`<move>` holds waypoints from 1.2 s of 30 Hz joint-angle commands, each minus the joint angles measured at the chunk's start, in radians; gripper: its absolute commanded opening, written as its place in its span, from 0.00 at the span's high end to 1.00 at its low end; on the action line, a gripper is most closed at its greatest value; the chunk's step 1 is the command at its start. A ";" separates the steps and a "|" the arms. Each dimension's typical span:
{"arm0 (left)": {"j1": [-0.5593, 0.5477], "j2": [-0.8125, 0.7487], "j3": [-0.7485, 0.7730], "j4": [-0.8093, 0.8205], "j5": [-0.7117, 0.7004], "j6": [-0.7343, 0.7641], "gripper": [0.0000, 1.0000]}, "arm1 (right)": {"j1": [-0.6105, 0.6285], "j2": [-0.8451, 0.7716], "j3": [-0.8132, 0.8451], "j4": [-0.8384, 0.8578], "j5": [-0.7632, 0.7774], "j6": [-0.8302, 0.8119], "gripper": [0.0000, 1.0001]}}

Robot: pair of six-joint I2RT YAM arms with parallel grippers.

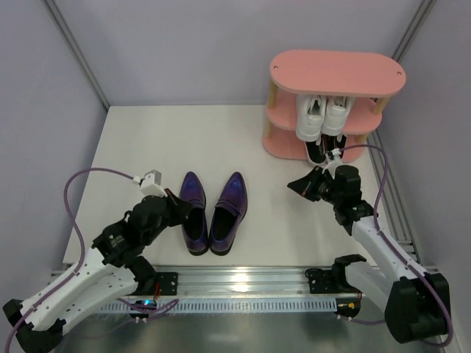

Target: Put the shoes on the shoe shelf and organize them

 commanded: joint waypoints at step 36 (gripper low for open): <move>0.003 -0.327 0.115 -0.376 -0.238 -0.040 0.71 | 1.177 0.676 0.926 -0.677 0.802 0.025 0.16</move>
